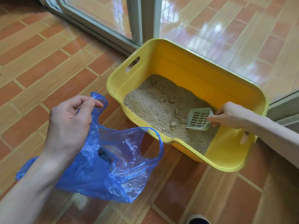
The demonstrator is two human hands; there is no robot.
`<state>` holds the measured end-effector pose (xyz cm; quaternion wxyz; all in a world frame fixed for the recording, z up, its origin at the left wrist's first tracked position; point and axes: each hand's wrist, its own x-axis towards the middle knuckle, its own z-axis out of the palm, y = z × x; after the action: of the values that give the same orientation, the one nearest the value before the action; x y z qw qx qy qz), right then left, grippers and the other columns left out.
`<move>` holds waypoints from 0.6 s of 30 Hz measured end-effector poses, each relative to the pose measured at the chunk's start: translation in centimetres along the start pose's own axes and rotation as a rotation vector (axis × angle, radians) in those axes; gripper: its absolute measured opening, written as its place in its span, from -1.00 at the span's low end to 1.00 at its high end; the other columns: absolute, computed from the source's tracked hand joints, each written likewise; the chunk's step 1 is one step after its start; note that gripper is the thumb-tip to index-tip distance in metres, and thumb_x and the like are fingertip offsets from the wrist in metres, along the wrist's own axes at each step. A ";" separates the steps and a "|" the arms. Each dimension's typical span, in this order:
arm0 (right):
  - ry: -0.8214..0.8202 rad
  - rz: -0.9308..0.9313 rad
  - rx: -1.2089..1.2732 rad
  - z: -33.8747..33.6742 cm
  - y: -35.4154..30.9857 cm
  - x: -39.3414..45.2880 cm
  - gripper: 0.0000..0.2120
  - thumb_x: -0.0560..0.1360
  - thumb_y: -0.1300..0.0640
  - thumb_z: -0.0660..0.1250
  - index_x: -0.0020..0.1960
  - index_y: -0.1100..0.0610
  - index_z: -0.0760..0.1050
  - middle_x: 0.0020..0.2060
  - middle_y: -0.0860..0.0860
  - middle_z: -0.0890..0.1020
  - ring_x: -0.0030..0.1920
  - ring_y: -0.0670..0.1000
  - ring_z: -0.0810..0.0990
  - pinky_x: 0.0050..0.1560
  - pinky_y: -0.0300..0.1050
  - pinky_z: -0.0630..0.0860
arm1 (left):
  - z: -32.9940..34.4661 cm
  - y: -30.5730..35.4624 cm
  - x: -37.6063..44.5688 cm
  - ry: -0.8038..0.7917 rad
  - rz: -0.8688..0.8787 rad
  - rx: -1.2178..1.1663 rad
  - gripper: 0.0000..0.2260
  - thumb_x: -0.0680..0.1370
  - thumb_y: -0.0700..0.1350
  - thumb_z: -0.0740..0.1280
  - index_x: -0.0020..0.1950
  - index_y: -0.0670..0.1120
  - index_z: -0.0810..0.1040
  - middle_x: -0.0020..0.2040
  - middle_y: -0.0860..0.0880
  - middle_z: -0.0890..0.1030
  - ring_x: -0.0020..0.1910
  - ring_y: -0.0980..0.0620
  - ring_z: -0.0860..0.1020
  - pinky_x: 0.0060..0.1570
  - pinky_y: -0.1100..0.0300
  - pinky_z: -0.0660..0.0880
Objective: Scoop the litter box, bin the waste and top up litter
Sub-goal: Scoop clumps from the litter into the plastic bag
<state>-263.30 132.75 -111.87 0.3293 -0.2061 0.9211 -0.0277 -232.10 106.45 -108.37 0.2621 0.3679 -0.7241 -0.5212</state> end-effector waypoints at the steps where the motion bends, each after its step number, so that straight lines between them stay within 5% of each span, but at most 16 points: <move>1: 0.002 -0.010 -0.009 0.3 0.1 0.2 -0.67 0.55 -0.10 0.40 -0.29 0.06 0.71 -0.54 -0.06 0.58 -0.49 -0.03 0.41 -0.52 -0.29 0.29 | -0.1 -0.1 0.0 -0.002 -0.001 0.002 -0.73 0.54 0.15 0.29 -0.13 0.03 0.70 -0.42 -0.12 0.22 -0.43 -0.07 0.14 -0.41 0.13 0.08; 7: 0.058 -0.051 -0.288 1.7 0.2 1.4 -0.54 0.63 -0.23 0.20 -0.19 0.10 0.59 -0.45 -0.03 0.56 -0.47 -0.03 0.49 -0.45 -0.27 0.34 | -0.5 -0.6 0.1 0.000 0.001 -0.011 -0.73 0.55 0.14 0.29 -0.11 0.02 0.69 -0.48 0.00 0.21 -0.47 -0.06 0.11 -0.46 0.22 0.04; 18: -0.155 -0.065 0.065 3.6 -0.1 3.9 -0.60 0.61 -0.19 0.26 -0.19 0.09 0.63 -0.32 -0.01 0.61 -0.36 -0.03 0.46 -0.34 -0.17 0.34 | -0.8 -1.1 0.2 0.010 -0.024 -0.023 -0.71 0.57 0.12 0.27 -0.07 -0.02 0.68 -0.52 0.08 0.21 -0.55 0.07 0.11 -0.50 0.29 0.03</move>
<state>-263.71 131.40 -117.00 0.4051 -0.2265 0.8842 -0.0522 -231.33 105.62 -109.15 0.2637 0.3762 -0.7123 -0.5306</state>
